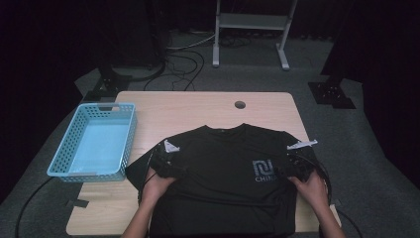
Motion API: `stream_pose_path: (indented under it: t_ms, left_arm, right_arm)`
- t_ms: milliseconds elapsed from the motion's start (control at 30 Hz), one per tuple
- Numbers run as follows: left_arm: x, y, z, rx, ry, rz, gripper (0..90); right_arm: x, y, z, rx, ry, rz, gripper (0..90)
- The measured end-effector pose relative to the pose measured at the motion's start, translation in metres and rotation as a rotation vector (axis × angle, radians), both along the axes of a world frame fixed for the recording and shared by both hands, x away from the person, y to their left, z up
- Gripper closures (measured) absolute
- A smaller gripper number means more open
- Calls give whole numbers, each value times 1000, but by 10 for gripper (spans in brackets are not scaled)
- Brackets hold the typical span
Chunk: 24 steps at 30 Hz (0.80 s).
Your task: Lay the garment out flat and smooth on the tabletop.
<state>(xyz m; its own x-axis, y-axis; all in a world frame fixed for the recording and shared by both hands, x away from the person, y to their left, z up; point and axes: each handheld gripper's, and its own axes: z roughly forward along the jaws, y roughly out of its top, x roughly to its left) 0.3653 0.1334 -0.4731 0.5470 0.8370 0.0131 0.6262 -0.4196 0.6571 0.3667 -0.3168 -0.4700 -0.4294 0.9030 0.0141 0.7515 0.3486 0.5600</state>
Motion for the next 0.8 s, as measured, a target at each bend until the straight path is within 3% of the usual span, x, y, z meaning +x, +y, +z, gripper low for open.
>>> stream_pose_path:
  t_ms: [500, 800]
  left_arm:
    - [37, -4, 2, 18, 26, -8, 29]
    - [64, -10, 3, 22, 35, 12, 28]
  right_arm:
    - [30, -5, 0, -9, 22, -1, 44]
    - [48, -9, 1, -10, 27, -11, 38]
